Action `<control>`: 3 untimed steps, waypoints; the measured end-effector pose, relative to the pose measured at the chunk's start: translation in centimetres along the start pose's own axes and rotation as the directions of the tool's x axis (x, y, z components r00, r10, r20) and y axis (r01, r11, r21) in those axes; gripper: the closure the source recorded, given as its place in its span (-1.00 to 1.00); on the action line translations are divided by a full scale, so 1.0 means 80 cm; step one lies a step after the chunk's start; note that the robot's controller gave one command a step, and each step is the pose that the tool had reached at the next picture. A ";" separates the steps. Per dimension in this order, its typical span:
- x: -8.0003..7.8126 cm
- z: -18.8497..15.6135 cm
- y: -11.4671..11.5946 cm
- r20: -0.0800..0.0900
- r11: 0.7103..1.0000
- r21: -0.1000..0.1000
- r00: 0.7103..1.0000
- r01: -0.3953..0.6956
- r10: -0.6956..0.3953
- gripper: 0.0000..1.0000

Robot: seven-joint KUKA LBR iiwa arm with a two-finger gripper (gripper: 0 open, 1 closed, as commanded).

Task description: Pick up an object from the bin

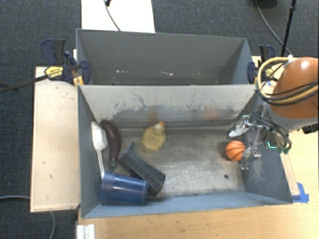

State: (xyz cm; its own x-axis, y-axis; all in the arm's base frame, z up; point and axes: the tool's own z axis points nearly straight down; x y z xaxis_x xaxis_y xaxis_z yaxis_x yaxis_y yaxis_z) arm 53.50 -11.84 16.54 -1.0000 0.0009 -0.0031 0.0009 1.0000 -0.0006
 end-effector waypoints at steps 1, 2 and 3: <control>-0.042 -0.004 -0.022 0.000 1.000 -0.001 1.000 0.004 -0.004 -1.00; -0.046 0.106 -0.035 0.009 0.998 -0.005 0.998 -0.058 0.058 1.00; -0.046 0.106 -0.035 0.009 0.998 -0.005 0.998 -0.057 0.057 1.00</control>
Offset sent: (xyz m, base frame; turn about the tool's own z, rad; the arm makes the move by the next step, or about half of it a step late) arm 0.0300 -0.0308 -0.0954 0.0629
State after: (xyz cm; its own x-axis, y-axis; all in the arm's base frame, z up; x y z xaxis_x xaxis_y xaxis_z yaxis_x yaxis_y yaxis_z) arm 57.19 -14.64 8.05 -0.9983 0.0575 -0.0118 0.0574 0.9983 0.0048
